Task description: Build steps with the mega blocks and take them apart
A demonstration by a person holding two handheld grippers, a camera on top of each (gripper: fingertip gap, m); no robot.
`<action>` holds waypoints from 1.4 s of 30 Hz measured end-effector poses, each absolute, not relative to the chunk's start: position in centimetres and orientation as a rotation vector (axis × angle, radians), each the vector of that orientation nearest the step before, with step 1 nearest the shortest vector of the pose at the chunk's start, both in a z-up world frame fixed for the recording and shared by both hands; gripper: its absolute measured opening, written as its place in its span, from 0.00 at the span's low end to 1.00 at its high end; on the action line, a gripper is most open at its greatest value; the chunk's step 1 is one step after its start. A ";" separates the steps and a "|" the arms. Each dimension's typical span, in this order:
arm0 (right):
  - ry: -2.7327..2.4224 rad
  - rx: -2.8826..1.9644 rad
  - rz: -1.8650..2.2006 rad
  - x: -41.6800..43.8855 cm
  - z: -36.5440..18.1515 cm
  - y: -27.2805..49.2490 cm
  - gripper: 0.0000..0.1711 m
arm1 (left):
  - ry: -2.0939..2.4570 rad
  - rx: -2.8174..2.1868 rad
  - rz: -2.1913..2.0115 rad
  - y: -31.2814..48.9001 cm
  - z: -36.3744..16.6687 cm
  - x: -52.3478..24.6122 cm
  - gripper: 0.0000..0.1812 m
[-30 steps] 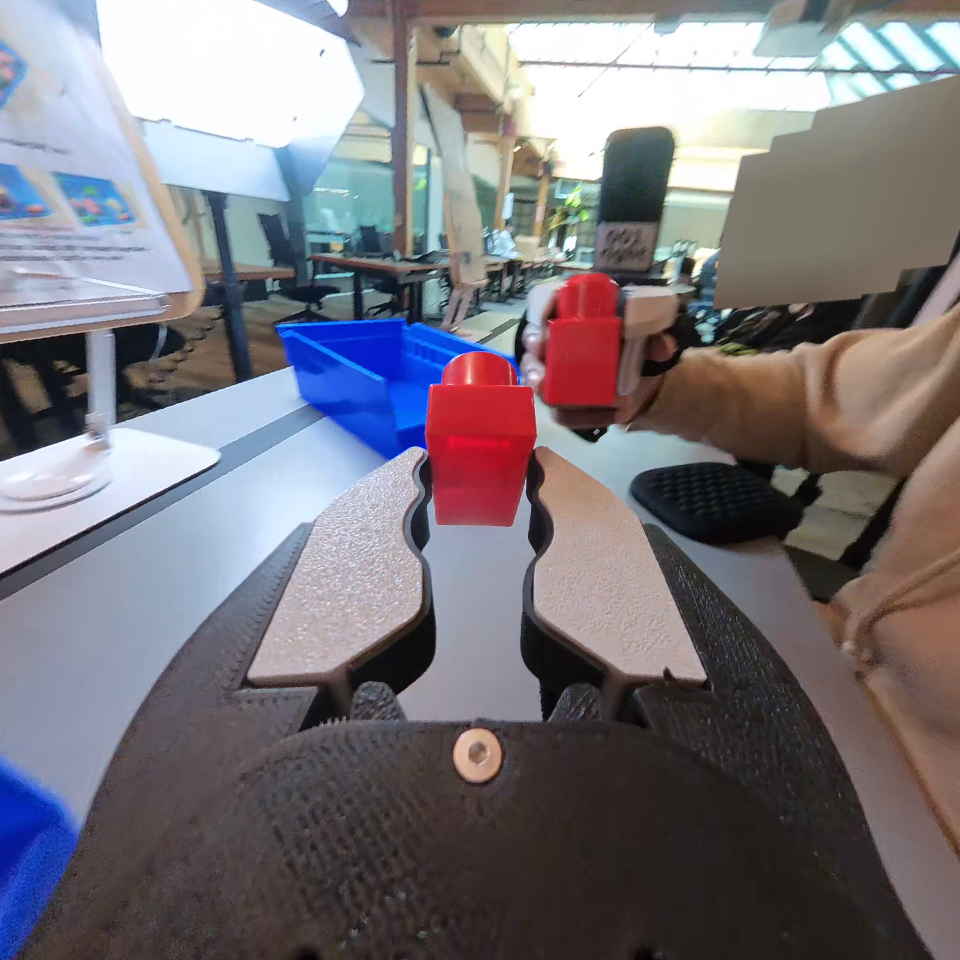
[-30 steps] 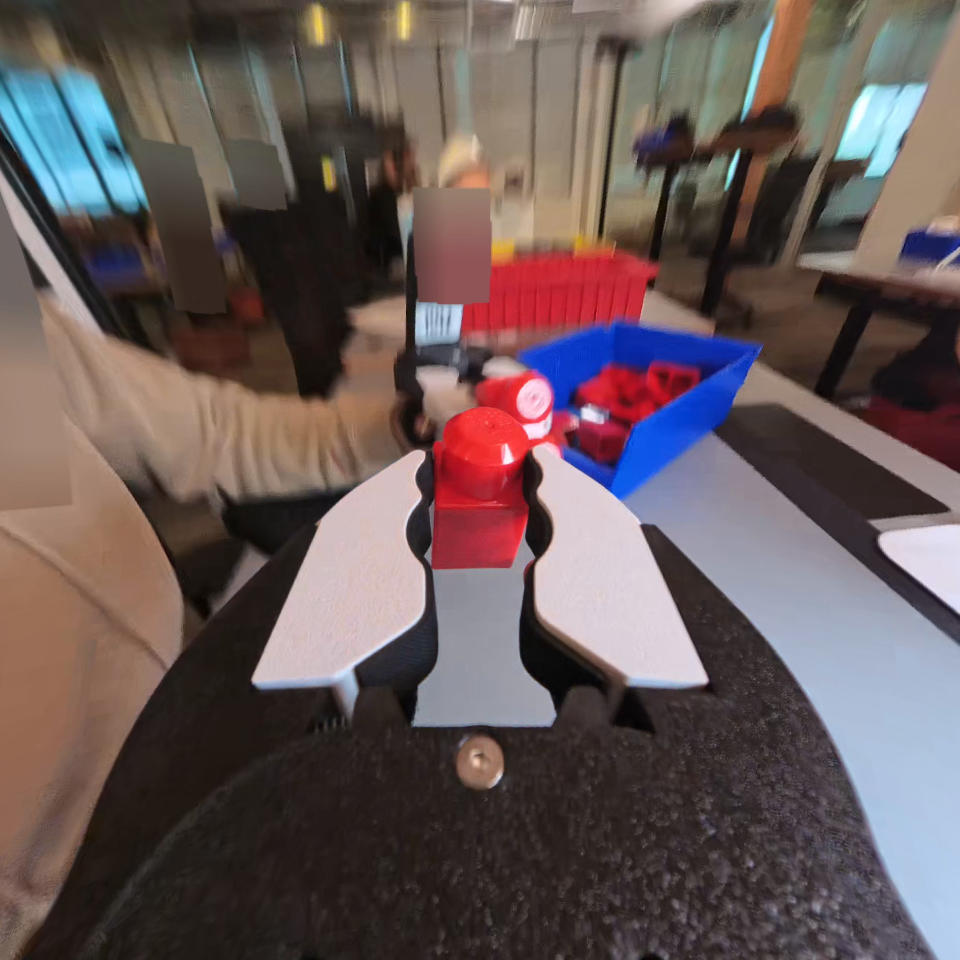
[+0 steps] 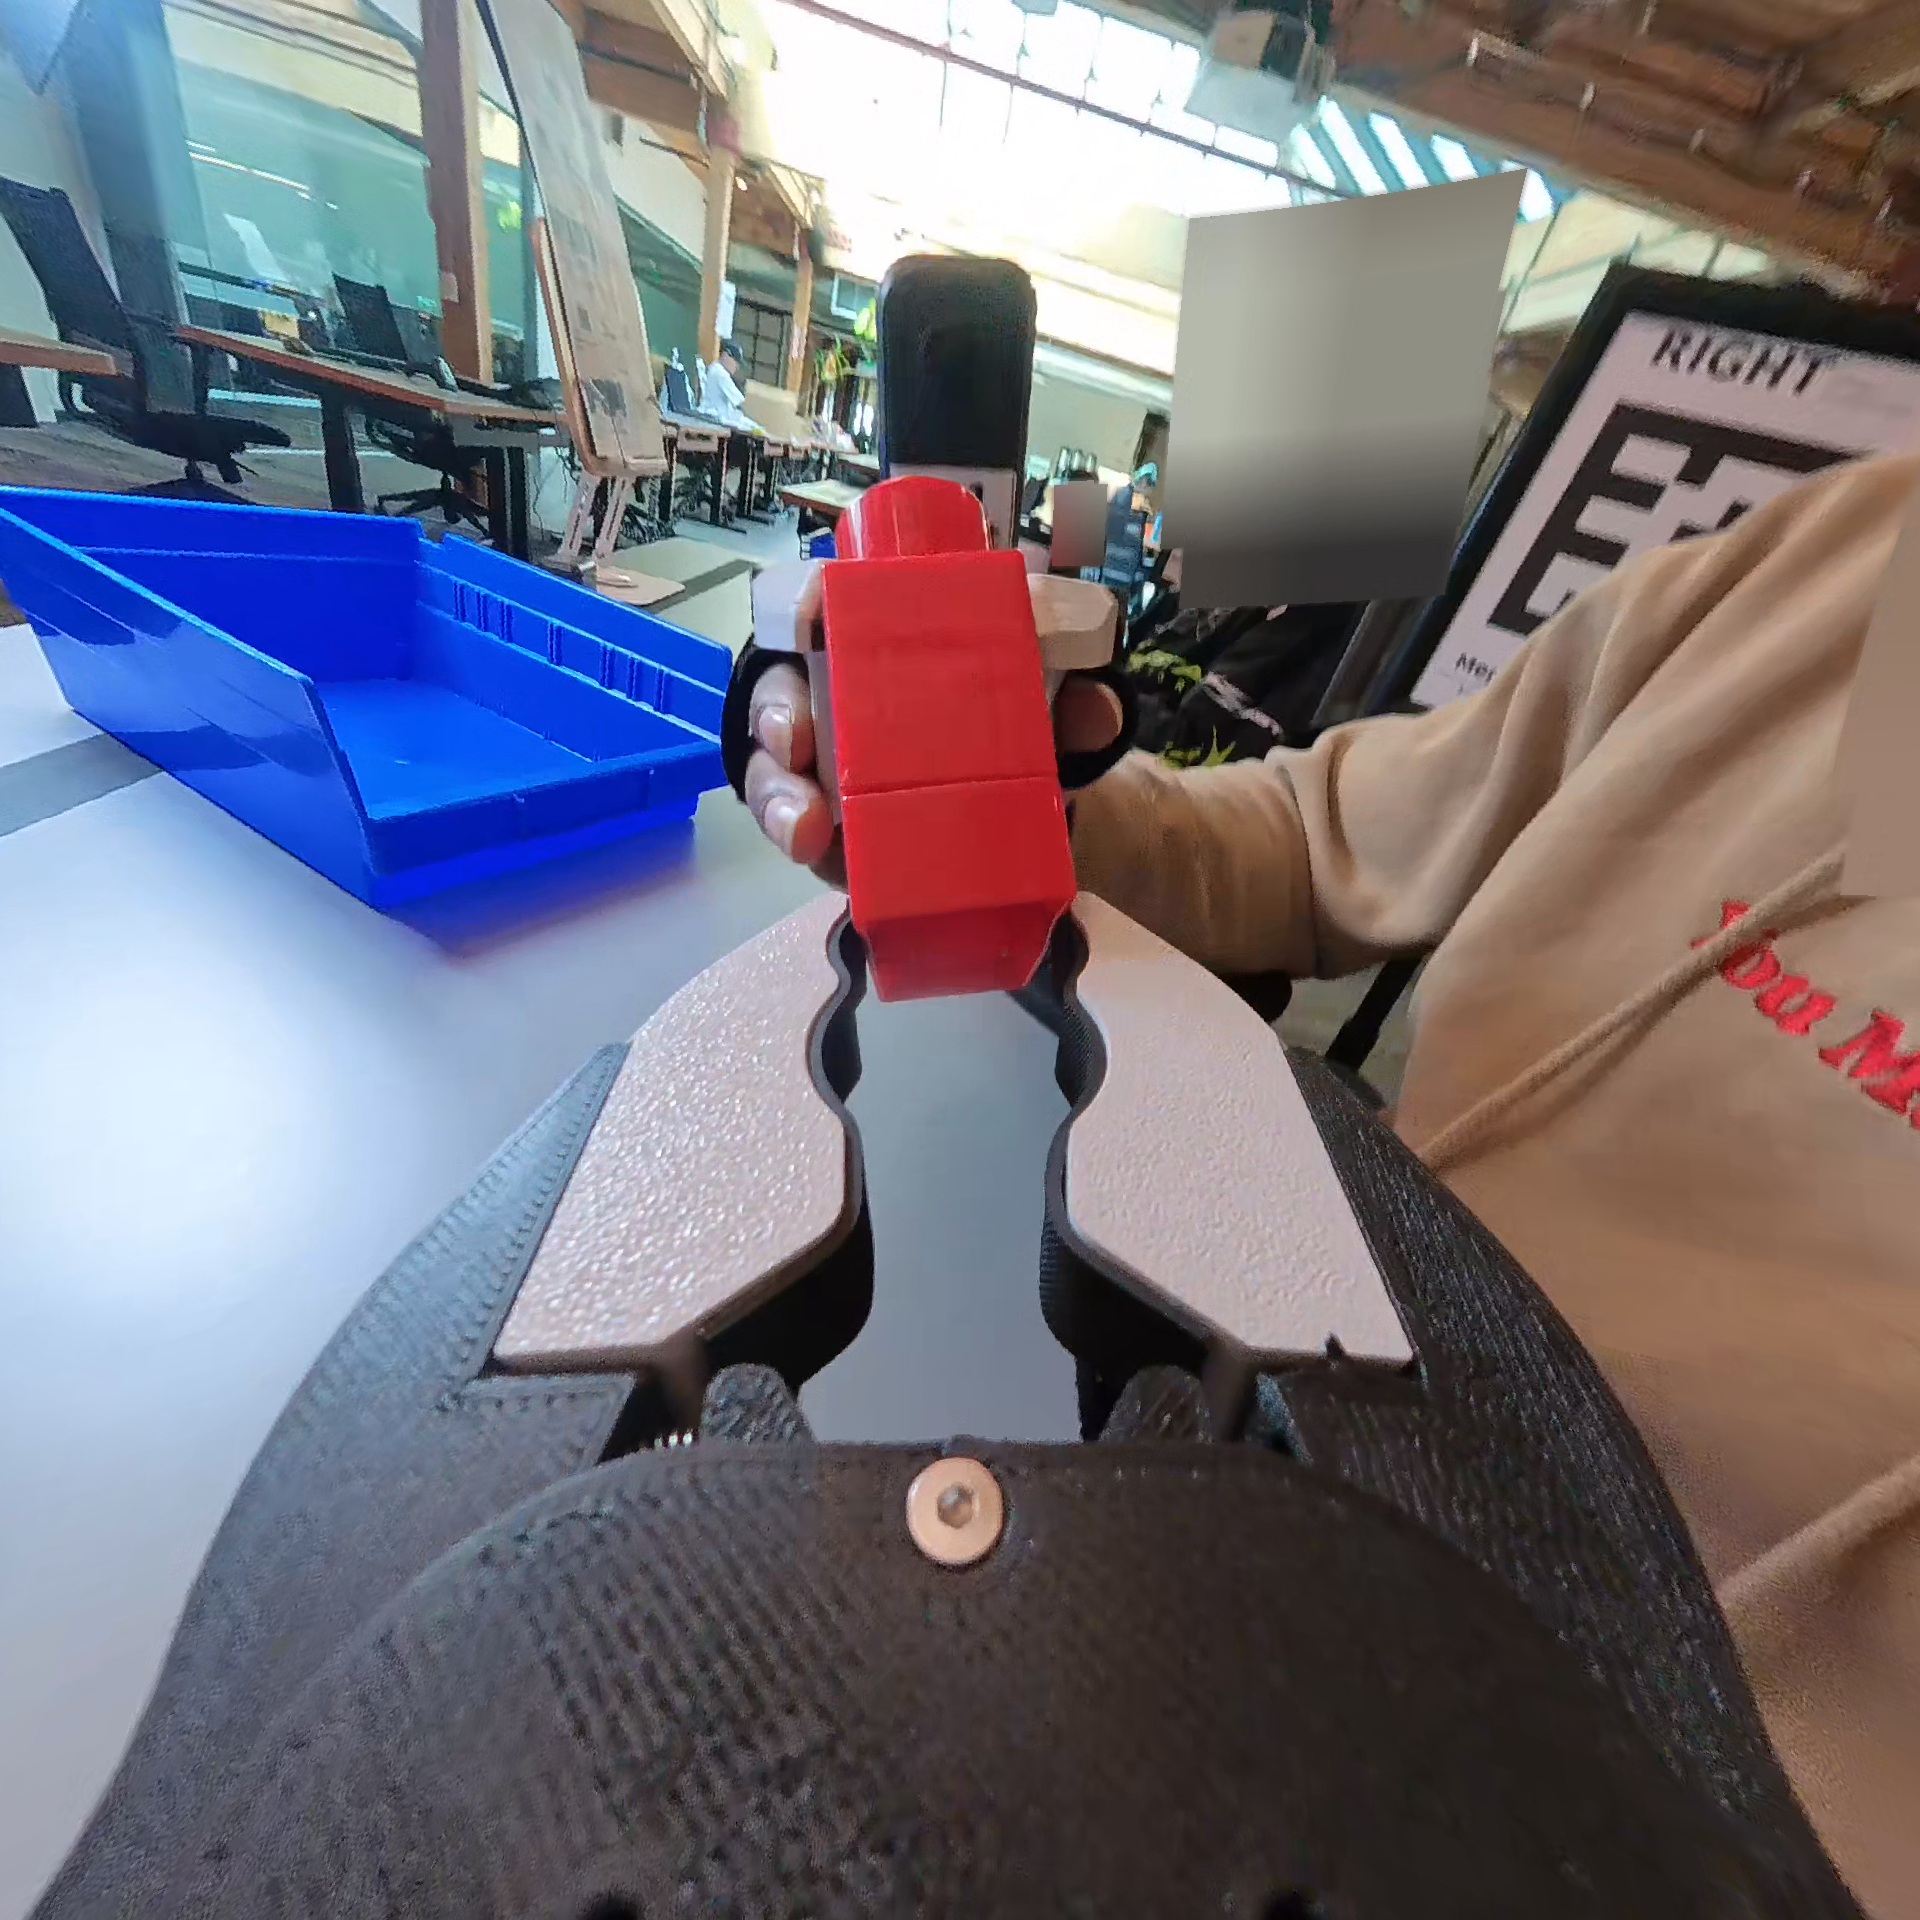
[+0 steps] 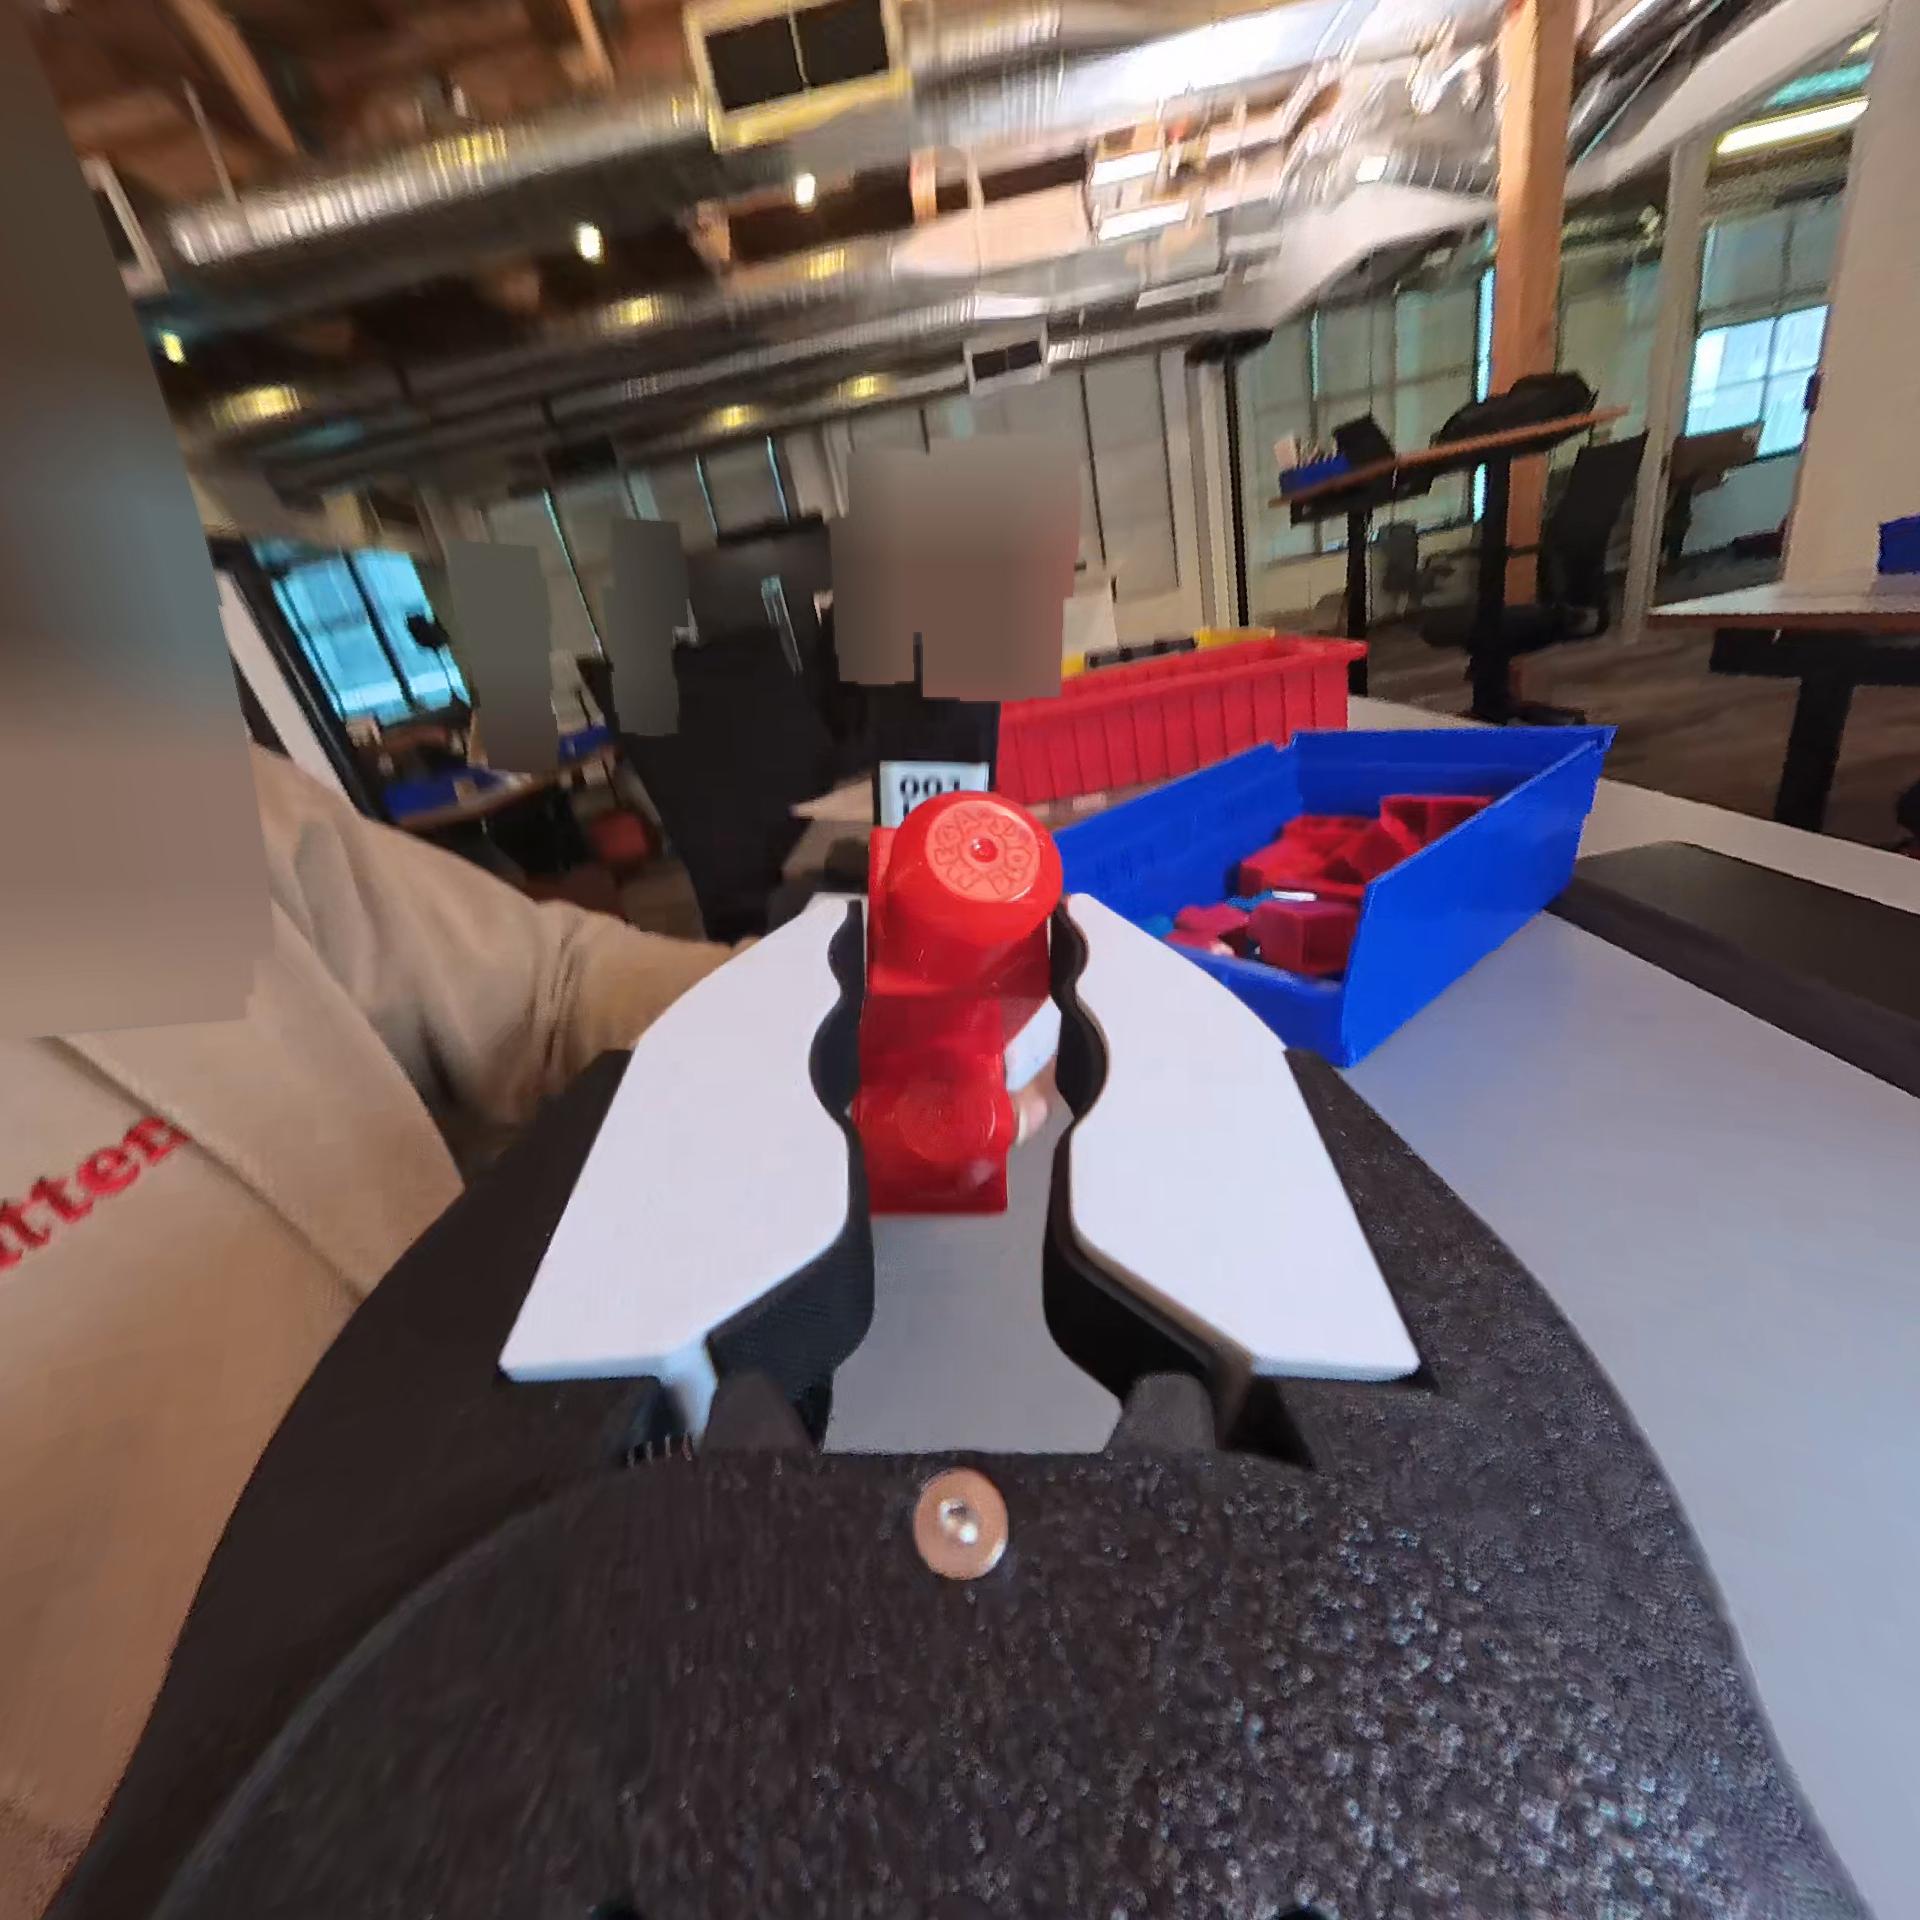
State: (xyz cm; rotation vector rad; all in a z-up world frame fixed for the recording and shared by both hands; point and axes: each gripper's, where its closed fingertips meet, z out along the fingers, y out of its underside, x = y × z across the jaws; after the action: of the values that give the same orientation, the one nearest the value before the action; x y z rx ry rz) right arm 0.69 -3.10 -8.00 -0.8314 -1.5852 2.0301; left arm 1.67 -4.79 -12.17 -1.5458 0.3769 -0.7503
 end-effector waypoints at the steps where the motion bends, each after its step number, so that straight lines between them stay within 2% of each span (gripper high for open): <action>1: -1.653 -0.807 1.999 1.1 -8.2 -3.1 0.20 | 0.417 -1.561 -0.741 -5.2 -12.3 1.6 0.19; 6: -2.001 -0.824 1.746 2.3 -11.3 -3.1 0.28 | 0.555 -1.709 -0.707 -5.9 -15.5 2.1 0.19; 8: -2.110 -0.836 1.636 2.4 -13.4 -3.8 0.20 | 0.582 -1.757 -0.687 -5.7 -16.8 2.4 0.19; 11: -2.136 -0.852 1.549 2.4 -13.6 -3.0 0.20 | 0.528 -1.769 -0.645 -5.1 -17.1 1.6 0.20; 12: -2.114 -0.868 1.515 2.3 -12.9 -1.9 0.20 | 0.486 -1.765 -0.602 -4.6 -16.9 0.8 0.23; 15: -1.948 -1.077 1.253 0.6 -10.4 6.1 0.20 | 0.385 -1.757 -0.483 -4.0 -16.5 -2.2 0.22; 19: -1.614 -1.529 0.631 -0.8 -9.7 24.0 0.20 | 0.339 -1.738 -0.440 -3.7 -16.5 -3.4 0.18; 22: -1.442 -1.858 0.400 -1.6 -12.7 34.2 0.20 | 0.367 -1.753 -0.415 -3.6 -17.0 -3.0 0.18; 27: -1.177 -2.198 0.290 -4.2 -19.3 42.5 0.20 | 0.393 -1.811 -0.377 -3.3 -18.7 -2.8 0.16; 33: -0.807 -2.348 0.574 -7.8 -21.0 45.0 0.20 | 0.391 -1.837 -0.369 -3.2 -19.6 -3.2 0.15; 36: -0.741 -2.299 0.745 -8.7 -19.6 44.4 0.28 | 0.373 -1.829 -0.350 -3.2 -19.3 -3.7 0.15; 39: -0.768 -2.117 0.834 -8.1 -16.2 42.5 0.28 | 0.336 -1.804 -0.298 -3.2 -18.2 -5.0 0.16; 42: -0.892 -1.800 1.013 -6.9 -10.9 36.0 0.27 | 0.267 -1.757 -0.157 -3.9 -15.2 -8.2 0.18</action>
State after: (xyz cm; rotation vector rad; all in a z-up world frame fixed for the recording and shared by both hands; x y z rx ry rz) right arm -6.90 35.96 -10.87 -1.8002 -0.8923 1.0127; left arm -8.24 -3.88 -15.22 -1.7570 0.2674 -0.1575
